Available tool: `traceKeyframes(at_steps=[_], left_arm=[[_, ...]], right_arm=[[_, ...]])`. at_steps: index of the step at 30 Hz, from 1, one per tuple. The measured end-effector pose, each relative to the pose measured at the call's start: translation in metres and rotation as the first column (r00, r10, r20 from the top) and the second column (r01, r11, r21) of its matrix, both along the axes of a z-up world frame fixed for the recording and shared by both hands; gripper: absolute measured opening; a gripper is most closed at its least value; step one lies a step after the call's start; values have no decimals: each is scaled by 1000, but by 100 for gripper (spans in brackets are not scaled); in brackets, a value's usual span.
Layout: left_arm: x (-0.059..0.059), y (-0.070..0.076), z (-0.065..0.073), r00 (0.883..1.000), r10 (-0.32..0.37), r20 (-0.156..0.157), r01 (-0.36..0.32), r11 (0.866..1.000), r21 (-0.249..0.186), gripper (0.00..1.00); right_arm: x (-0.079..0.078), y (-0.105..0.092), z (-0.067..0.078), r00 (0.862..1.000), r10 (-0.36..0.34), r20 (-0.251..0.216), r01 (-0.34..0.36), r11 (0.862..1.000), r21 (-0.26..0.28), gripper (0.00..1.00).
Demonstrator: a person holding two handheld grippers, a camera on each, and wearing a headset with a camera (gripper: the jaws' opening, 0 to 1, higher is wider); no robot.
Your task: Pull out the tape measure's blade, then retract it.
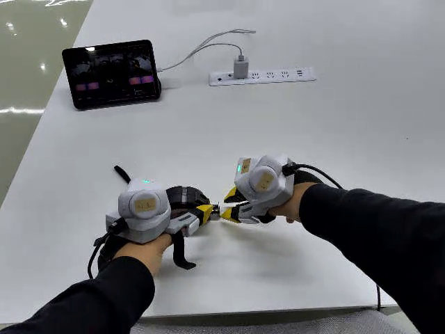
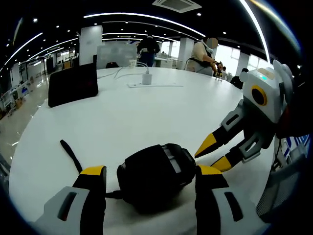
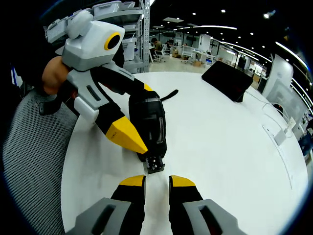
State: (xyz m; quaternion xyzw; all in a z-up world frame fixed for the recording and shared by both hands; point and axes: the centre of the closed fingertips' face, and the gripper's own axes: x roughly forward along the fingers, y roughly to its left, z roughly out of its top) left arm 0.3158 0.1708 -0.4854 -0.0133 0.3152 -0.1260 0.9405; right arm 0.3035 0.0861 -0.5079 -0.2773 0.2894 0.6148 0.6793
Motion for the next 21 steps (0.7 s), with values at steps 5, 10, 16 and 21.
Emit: traceKeyframes(at_steps=[5,10,16,21], left_arm=[[-3,1,2,1000,-15,-9,14,998,-63,98],[-5,7,4,998,-55,6,55,998,-41,99],[-15,3,4,993,-115,-38,109,986,-125,99],[-28,1,8,985,-162,-57,153,979,-137,99]], right_arm=[[0,-11,3,999,-34,-7,34,999,11,17],[2,-21,11,996,-84,-17,85,996,32,20],[-1,-35,14,991,-125,-45,127,991,48,29],[-4,-52,13,986,-156,-57,158,986,49,33]])
